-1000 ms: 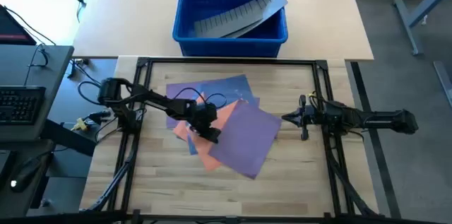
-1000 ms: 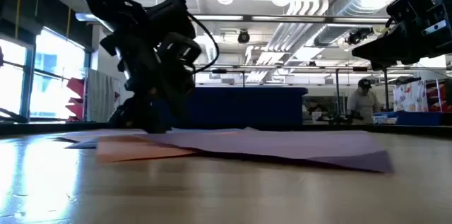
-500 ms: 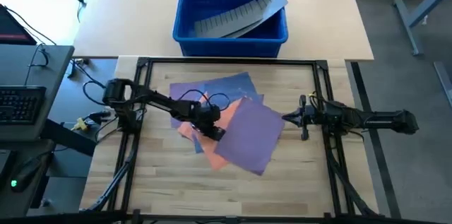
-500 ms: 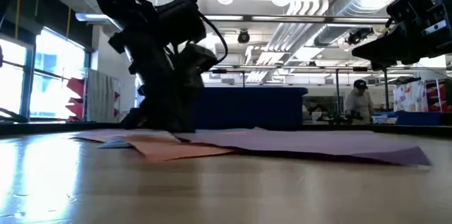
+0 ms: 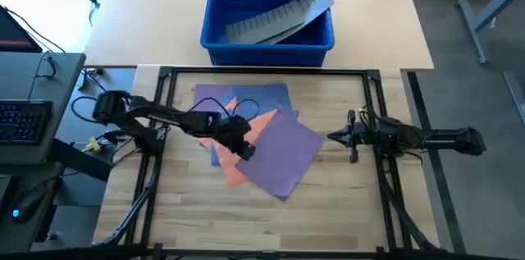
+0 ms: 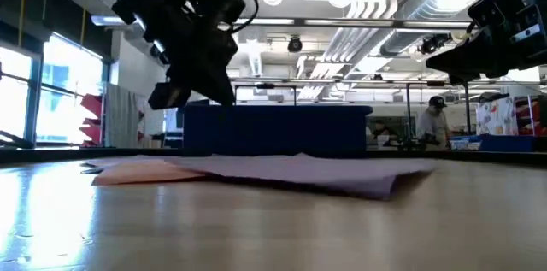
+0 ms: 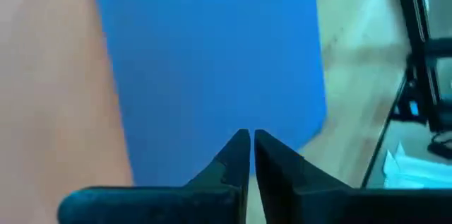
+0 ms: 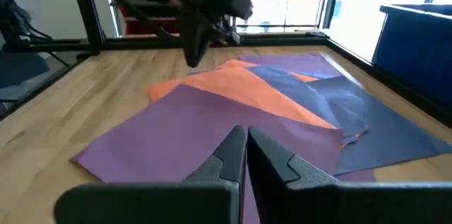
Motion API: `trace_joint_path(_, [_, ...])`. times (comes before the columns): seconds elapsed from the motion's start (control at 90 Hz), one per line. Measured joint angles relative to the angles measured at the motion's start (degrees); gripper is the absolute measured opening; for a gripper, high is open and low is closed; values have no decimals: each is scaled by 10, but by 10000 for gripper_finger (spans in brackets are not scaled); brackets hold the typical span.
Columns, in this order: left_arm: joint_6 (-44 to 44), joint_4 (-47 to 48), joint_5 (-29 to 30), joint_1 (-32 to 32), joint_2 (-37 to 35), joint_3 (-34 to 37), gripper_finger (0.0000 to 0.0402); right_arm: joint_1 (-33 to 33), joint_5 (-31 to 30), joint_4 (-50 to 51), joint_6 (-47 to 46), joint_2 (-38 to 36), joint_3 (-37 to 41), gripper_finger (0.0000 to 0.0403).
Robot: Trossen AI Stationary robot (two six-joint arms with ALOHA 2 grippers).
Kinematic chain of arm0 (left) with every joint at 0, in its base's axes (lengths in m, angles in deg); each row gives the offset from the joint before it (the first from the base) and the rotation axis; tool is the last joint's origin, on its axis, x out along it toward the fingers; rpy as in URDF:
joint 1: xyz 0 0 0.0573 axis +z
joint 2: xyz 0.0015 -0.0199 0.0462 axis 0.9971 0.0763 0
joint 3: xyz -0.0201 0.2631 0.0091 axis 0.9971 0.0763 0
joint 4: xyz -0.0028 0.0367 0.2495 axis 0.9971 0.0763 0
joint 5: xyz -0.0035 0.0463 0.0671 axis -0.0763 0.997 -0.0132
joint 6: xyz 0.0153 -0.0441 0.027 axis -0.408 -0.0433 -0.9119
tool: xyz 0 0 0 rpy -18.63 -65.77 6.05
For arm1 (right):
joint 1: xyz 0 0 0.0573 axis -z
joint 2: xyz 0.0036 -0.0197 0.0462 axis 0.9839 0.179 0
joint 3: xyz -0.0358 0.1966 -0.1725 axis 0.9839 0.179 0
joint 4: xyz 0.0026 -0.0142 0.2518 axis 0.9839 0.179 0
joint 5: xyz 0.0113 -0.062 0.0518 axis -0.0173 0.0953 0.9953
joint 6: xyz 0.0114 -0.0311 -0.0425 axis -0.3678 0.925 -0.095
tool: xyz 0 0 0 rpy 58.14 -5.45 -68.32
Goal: Organize paper
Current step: Move the purple paper to the bottom right of the table
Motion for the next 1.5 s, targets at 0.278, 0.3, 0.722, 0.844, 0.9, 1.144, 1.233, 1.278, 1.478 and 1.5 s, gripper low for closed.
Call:
trace_joint_path(0.278, [-5, 15, -15, 1, 87, 0, 0, 0, 0, 0, 0, 0, 0, 0])
trace_joint_path(0.3, [-3, 19, -14, 2, 85, 0, 0, 0, 0, 0, 0, 0, 0, 0])
trace_joint_path(0.722, [-17, 246, 115, 2, -47, -34, 0, 0, 0, 0, 0, 0, 0, 0])
trace_joint_path(0.844, [-17, 251, 90, 6, -55, -33, 7, 0, 0, 0, 0, 0, 0, 0])
trace_joint_path(0.9, [-24, 246, 73, 11, -50, -33, 19, 0, 0, 0, 0, 0, 0, 0])
trace_joint_path(1.144, [-33, 185, 10, 37, 2, -33, 124, 0, 0, 0, 0, 0, 0, 0])
trace_joint_path(1.233, [-34, 174, -4, 48, 20, -33, 167, 0, 0, 0, 0, 0, 0, 0])
trace_joint_path(1.278, [-35, 171, -8, 53, 28, -33, 186, 0, 0, 0, 0, 0, 0, 0])
trace_joint_path(1.478, [-44, 157, -37, 64, 67, -33, 235, 0, 0, 0, 0, 0, 0, 0])
trace_joint_path(1.5, [-44, 153, -40, 64, 70, -33, 236, 0, 0, 0, 0, 0, 0, 0])
